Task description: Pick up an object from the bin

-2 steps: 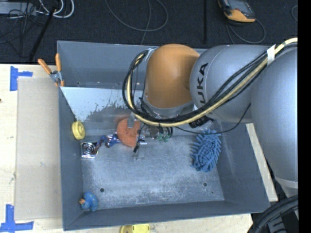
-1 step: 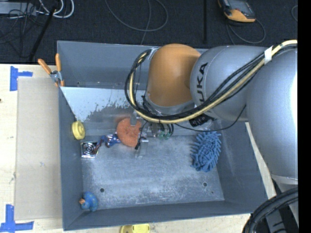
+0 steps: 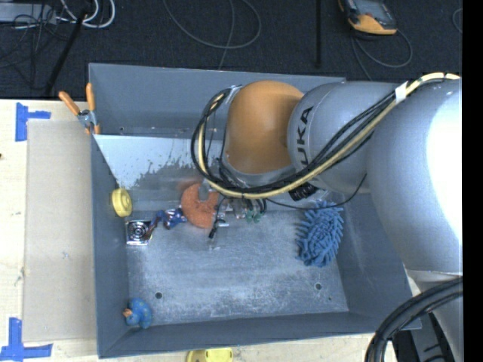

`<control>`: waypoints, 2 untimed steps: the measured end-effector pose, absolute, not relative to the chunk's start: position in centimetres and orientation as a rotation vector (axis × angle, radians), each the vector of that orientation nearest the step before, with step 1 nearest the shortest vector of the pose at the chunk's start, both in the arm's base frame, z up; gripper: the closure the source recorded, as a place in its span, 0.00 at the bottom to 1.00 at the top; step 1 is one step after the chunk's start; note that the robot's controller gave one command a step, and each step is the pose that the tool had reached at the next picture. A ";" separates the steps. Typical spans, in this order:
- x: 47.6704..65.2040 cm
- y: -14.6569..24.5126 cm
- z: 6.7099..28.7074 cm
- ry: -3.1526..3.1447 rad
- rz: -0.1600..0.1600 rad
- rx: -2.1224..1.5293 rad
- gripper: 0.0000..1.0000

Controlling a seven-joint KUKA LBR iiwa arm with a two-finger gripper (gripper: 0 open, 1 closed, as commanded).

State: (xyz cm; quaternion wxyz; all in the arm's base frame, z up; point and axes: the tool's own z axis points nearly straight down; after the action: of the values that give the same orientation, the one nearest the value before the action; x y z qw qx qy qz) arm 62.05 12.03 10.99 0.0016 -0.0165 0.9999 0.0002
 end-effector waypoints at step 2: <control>62.6 10.7 7.4 3.130 0.005 0.032 1.00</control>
Offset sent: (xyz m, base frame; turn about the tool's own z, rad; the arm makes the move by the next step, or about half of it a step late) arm 0.0018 -0.0148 -0.0399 0.0520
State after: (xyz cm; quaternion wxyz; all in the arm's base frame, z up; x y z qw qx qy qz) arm 62.56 10.65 7.37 0.0056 0.0101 0.9999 0.0015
